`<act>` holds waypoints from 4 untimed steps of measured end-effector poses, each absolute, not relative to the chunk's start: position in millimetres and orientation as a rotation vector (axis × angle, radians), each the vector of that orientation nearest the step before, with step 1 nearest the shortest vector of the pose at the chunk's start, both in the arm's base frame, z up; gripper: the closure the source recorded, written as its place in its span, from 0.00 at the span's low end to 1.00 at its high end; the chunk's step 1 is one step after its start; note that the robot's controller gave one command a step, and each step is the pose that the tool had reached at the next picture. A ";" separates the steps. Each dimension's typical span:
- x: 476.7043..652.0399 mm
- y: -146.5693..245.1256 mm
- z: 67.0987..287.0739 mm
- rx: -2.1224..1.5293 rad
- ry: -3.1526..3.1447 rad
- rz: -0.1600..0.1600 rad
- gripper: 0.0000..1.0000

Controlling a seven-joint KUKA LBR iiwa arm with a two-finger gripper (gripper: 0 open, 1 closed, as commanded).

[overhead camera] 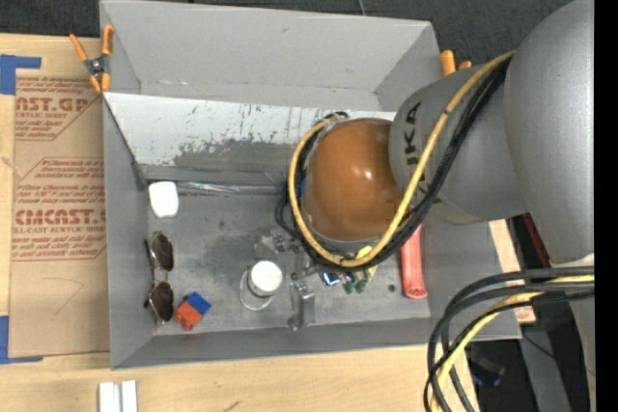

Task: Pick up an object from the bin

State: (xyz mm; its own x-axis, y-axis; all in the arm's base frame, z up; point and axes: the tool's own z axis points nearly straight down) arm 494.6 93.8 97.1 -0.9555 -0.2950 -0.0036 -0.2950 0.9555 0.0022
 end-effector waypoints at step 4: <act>501.7 114.2 115.1 -0.748 3.055 0.007 1.00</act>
Offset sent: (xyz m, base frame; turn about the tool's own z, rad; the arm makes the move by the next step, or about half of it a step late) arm 0.0059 0.0187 -0.0271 -0.1882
